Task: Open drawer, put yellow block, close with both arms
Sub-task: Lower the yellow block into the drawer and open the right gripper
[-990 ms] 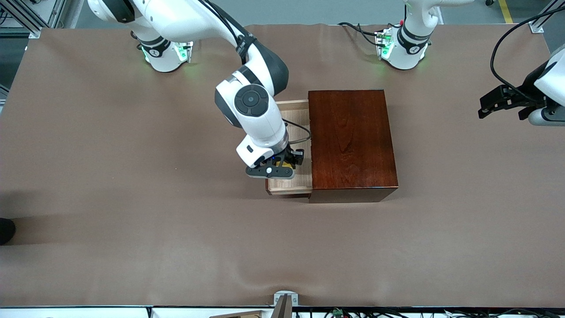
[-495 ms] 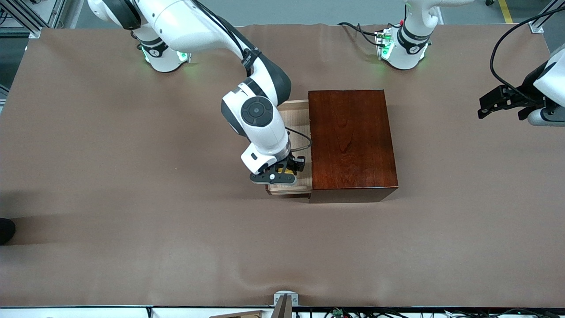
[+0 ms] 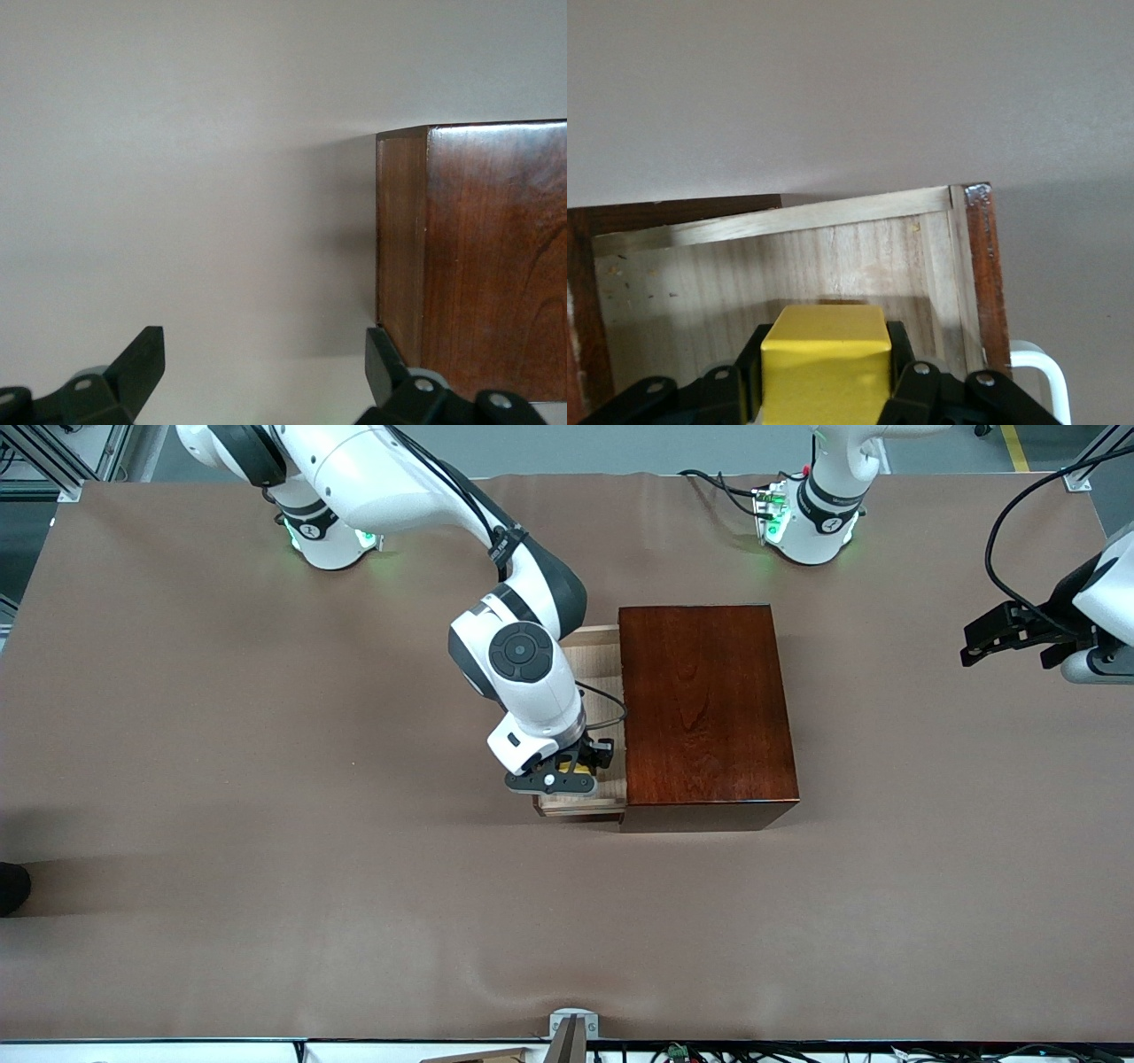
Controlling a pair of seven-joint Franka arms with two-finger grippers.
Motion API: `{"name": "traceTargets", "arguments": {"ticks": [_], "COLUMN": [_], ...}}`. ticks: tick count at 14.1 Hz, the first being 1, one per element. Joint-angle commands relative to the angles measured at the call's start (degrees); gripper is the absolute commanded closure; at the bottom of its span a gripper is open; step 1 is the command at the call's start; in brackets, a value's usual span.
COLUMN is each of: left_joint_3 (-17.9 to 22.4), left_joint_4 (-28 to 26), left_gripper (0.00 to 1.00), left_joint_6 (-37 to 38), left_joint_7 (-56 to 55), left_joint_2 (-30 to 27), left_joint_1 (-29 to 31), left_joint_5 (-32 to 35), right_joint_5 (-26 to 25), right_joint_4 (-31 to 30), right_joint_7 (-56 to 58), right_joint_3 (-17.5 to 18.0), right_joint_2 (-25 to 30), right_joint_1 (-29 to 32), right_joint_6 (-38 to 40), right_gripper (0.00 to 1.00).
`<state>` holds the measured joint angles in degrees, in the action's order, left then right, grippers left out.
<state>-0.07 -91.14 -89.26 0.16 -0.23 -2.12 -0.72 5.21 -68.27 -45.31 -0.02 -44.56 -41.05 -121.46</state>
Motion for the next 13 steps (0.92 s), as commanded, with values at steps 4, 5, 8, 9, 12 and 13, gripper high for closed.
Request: {"name": "traceTargets", "arguments": {"ticks": [4, 5, 8, 9, 12, 13], "left_joint_3": [-0.6, -0.6, -0.6, -0.6, -0.6, -0.6], "left_joint_4": [0.7, 0.7, 0.7, 0.7, 0.7, 0.7], "left_gripper": [0.00, 0.00, 0.00, 0.00, 0.00, 0.00], "left_joint_6": [0.5, 0.5, 0.6, 0.6, 0.8, 0.8], "left_joint_7": [0.1, 0.1, -0.4, -0.5, -0.7, -0.7], "left_joint_2": [0.6, 0.6, 0.6, 0.6, 0.6, 0.6], "left_joint_1": [0.8, 0.8, 0.5, 0.5, 0.5, 0.6], "left_joint_5": [-1.0, -1.0, -1.0, -1.0, -1.0, -1.0], "right_joint_5": [-0.2, -0.1, -0.2, -0.2, -0.1, -0.3], "right_joint_4": [-0.3, -0.2, 0.7, 0.9, 1.1, 1.1], "right_joint_7": [-1.8, -2.0, -2.3, -2.4, -2.3, -2.3], "right_joint_3": [-0.4, -0.4, -0.3, -0.4, -0.4, -0.5], "right_joint_2": [0.3, 0.7, 2.8, 3.9, 9.4, 11.1], "right_joint_1": [-0.5, -0.4, 0.3, 0.5, 2.0, 2.5], "right_joint_6": [0.5, 0.6, 5.9, 8.7, 13.1, 15.6], "right_gripper": [0.00, 0.00, 0.00, 0.00, 0.00, 0.00]}}
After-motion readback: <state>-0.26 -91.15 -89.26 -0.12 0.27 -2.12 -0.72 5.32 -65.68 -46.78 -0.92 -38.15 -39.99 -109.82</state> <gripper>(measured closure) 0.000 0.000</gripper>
